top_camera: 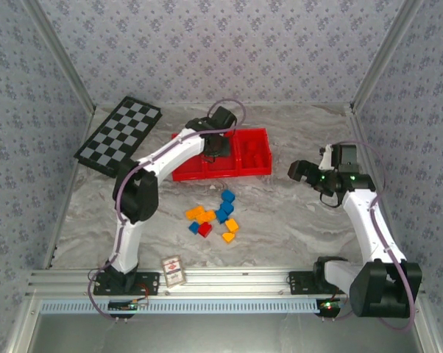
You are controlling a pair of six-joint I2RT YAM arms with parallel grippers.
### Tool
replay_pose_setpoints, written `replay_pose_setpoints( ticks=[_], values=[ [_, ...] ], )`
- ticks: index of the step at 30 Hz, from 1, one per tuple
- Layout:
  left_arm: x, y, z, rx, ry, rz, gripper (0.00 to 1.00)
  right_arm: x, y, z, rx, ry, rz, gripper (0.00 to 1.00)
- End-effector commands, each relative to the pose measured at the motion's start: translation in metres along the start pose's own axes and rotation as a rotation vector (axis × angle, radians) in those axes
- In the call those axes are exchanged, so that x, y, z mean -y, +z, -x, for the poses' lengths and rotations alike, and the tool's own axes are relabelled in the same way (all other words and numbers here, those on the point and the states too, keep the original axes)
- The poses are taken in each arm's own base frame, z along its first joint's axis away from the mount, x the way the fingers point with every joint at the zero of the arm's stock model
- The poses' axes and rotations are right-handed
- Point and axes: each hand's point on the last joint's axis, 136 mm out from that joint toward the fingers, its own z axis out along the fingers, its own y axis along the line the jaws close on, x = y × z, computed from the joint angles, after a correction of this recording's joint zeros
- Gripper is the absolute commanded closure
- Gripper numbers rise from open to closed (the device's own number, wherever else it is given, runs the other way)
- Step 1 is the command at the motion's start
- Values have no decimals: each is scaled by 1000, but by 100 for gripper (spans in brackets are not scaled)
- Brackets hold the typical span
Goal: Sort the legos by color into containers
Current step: Place the lego in the container.
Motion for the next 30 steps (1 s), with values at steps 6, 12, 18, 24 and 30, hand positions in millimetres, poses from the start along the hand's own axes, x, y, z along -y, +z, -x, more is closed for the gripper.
replay_pose_setpoints(
  ticks=[6,12,18,24,30],
  values=[
    [11,12,-3,-54,2,-47,58,-6,6,-24,-66,3,63,2],
    [15,4,6,-20,-4,-70,40,-11,3,-21,-61,-22,81,2],
    [17,-29,16,47,29,-100,21,-11,1,-21,-60,-22,73,2],
    [15,-53,-7,47,121,-125,1,-9,2,-18,-54,-18,64,0],
    [24,-66,-48,-8,304,-133,0,-9,5,-12,-56,-3,56,0]
  ],
)
